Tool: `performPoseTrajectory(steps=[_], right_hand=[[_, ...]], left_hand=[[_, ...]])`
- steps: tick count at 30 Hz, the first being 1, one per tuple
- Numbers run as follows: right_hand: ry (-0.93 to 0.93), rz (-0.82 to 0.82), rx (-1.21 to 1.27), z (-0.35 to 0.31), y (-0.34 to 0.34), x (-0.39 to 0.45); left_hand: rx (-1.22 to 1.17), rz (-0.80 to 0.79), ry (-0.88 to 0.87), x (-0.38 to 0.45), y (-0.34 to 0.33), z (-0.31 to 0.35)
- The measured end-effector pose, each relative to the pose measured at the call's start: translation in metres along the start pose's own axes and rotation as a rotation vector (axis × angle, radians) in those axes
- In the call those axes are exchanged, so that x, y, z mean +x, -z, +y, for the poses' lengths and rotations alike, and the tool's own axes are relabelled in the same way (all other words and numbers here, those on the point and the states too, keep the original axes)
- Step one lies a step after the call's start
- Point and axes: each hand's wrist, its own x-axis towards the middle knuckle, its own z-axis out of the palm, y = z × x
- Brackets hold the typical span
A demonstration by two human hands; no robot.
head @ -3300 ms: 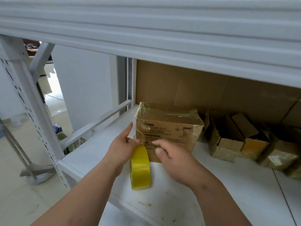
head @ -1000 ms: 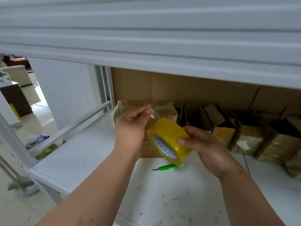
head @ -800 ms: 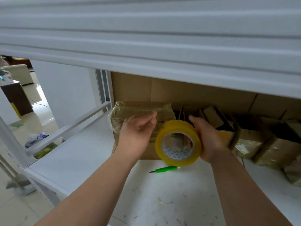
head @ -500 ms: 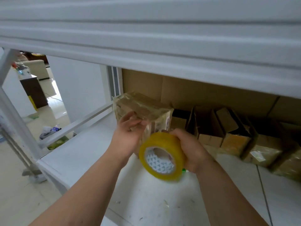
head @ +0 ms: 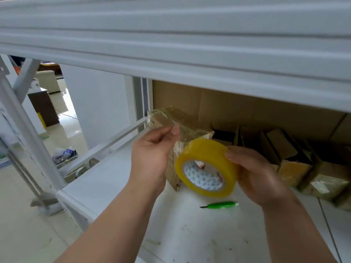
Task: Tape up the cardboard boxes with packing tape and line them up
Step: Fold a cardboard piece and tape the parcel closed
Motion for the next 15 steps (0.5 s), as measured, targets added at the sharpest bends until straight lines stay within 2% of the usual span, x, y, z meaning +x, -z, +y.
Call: performPoseTrajectory(steps=[3, 7, 12, 15], right_hand=[[0.043, -0.144, -0.097, -0.010, 0.009, -0.004], [0.054, -0.173, -0.203, -0.030, 0.013, -0.003], [0.030, -0.019, -0.645, -0.053, 0.021, 0.005], [-0.059, 0.087, -0.666, -0.070, 0.019, 0.015]], left_hand=[[-0.110, 0.067, 0.031, 0.002, -0.012, 0.004], [-0.171, 0.185, 0.004, 0.001, -0.018, 0.002], [-0.257, 0.383, 0.019, 0.010, -0.008, 0.008], [-0.266, 0.440, 0.055, 0.004, -0.007, -0.001]])
